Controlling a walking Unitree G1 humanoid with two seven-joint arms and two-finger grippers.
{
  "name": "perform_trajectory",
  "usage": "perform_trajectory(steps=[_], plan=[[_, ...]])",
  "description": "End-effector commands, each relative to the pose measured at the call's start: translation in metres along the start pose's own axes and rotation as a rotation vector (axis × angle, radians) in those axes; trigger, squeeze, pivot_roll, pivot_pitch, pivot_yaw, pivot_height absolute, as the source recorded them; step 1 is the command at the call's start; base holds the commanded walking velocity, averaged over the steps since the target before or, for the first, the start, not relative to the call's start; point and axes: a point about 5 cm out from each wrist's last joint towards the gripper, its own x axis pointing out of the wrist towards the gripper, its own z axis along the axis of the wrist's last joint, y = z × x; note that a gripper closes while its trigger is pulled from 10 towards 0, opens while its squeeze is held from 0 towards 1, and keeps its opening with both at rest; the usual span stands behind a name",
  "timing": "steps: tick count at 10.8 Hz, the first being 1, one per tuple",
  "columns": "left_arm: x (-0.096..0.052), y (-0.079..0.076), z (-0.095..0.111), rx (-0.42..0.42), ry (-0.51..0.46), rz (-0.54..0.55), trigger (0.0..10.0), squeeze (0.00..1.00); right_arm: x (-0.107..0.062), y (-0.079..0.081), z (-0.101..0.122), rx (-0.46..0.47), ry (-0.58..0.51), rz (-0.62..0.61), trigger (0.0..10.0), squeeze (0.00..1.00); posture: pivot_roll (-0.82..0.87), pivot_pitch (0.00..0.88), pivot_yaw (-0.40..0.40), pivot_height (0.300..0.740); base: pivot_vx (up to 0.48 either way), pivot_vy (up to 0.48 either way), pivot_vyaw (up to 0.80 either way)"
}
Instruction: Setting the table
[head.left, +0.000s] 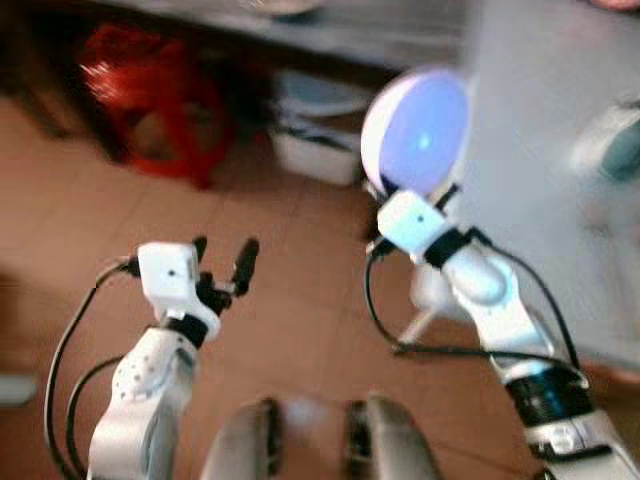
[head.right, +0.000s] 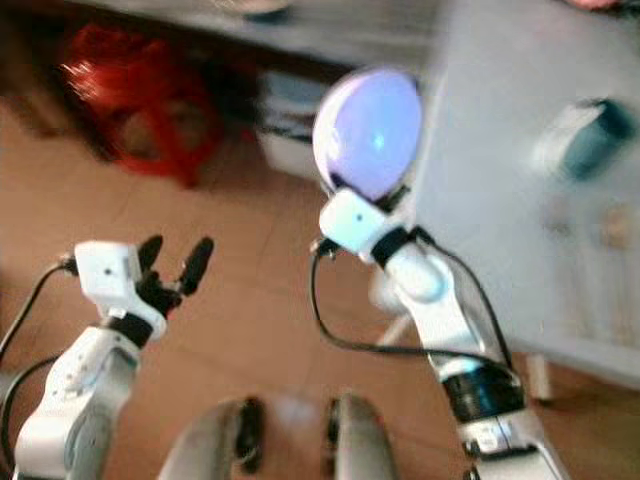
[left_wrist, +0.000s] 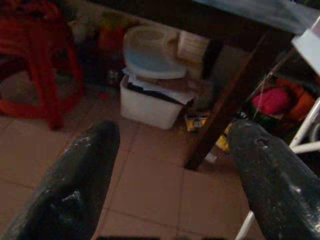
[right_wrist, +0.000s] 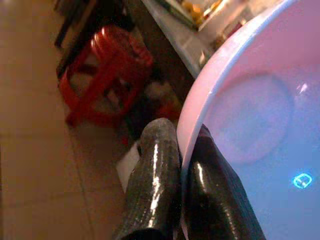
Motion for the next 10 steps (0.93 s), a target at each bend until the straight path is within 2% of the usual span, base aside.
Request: perform_trajectory(steps=[1,3,5,10], plan=[[-0.002,-0.007,-0.004,0.016,0.012,-0.021,10.0,0.0,-0.011,-0.004,-0.008,0.01,0.042,-0.038,0.0,0.0,-0.02,0.232,-0.002,0.74,0.42,0.0,0.0],[0.004,-0.003,-0.004,0.021,0.007,0.006,10.0,0.0,-0.021,-0.003,-0.011,0.016,0.066,-0.062,0.0,0.0,-0.02,0.232,0.0,0.74,0.42,0.0,0.0],[0.009,0.0,-0.002,0.017,-0.009,0.031,10.0,0.0,-0.021,-0.007,-0.008,0.021,0.065,-0.088,0.0,0.0,-0.03,0.233,0.004,0.74,0.424,0.0,0.0],[0.012,-0.002,0.002,0.021,-0.038,0.031,10.0,0.0,-0.021,-0.004,-0.005,0.021,0.064,-0.091,0.0,0.0,-0.02,0.235,0.005,0.74,0.456,0.0,0.0]])
